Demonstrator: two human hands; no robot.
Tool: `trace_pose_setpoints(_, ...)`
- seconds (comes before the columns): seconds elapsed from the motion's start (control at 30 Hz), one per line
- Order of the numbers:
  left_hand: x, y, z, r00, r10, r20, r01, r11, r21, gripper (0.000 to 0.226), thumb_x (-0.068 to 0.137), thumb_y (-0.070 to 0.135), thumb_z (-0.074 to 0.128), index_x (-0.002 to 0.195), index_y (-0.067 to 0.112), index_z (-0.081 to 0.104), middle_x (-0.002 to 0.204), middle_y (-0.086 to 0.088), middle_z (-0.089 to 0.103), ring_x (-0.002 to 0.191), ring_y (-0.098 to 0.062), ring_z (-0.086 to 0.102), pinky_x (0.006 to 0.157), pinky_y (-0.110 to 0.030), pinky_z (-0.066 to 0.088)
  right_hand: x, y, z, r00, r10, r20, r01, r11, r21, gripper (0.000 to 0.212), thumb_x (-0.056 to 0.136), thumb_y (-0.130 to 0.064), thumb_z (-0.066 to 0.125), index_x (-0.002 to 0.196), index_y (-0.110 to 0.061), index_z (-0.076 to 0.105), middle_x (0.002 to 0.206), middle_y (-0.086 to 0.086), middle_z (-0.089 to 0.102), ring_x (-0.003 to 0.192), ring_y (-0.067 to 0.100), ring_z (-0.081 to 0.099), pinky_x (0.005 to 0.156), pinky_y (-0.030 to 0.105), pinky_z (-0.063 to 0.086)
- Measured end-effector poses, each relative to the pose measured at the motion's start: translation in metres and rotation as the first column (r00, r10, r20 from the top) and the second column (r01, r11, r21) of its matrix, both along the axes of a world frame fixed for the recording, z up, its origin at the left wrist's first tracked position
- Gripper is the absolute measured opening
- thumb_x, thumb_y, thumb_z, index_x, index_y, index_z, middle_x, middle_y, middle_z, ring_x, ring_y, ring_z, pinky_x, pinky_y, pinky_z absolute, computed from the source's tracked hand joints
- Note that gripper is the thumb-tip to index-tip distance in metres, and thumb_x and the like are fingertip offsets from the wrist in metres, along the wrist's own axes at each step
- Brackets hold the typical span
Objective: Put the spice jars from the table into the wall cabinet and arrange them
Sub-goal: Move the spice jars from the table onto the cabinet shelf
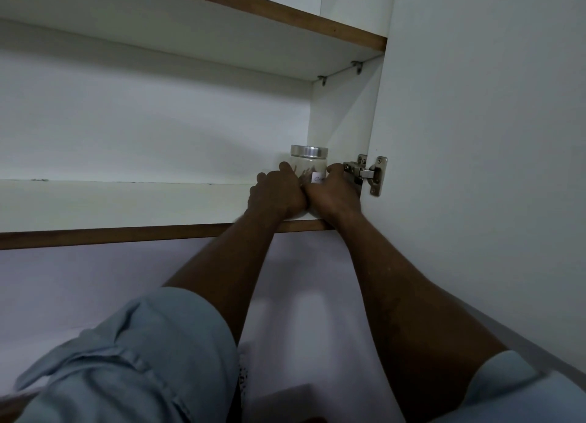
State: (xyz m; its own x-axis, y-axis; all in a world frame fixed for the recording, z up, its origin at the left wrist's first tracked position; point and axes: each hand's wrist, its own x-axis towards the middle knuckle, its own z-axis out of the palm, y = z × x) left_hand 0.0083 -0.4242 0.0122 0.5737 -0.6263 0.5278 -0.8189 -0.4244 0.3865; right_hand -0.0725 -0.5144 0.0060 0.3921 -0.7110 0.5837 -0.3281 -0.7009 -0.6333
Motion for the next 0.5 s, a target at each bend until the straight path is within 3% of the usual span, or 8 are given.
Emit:
trace_pose_setpoints(0.17, -0.0036, 0.0059, 0.002, 0.999, -0.01, 0.046, 0.013, 0.998, -0.064, 0.047, 0.092, 0.036, 0.059, 0.124, 0.005, 0.043, 0.115, -0.021, 0.064, 0.116, -0.04, 0.053, 0.091, -0.048, 0.05, -0.002, 0.002, 0.0001, 1.0, -0.002, 0.024, 0.002, 1.0, 0.002, 0.062, 0.087, -0.051, 0.051, 0.132, -0.009, 0.049, 0.115, 0.006, 0.062, 0.105, 0.026, 0.06, 0.075, 0.029, 0.038)
trace_pose_setpoints(0.33, -0.0055, 0.01, 0.0038, 0.999, -0.027, 0.043, 0.032, 0.992, -0.124, 0.046, 0.09, 0.028, 0.059, 0.127, 0.005, 0.045, 0.111, -0.023, 0.065, 0.115, -0.04, 0.054, 0.088, -0.048, 0.051, -0.006, 0.0085, 0.0037, 0.999, 0.023, 0.031, -0.023, 1.0, 0.008, 0.069, 0.073, -0.058, 0.046, 0.121, -0.008, 0.057, 0.107, 0.006, 0.068, 0.098, 0.025, 0.064, 0.075, 0.03, 0.047)
trace_pose_setpoints(0.5, 0.0005, 0.0061, 0.0027, 0.999, -0.032, -0.02, 0.03, 0.995, -0.098, 0.043, 0.087, 0.031, 0.062, 0.119, 0.005, 0.047, 0.112, -0.021, 0.064, 0.116, -0.041, 0.053, 0.086, -0.044, 0.048, -0.0053, 0.0073, 0.0023, 1.0, 0.02, 0.018, -0.02, 1.0, -0.012, 0.059, 0.08, -0.054, 0.045, 0.113, -0.008, 0.062, 0.1, 0.005, 0.067, 0.093, 0.024, 0.065, 0.065, 0.026, 0.039)
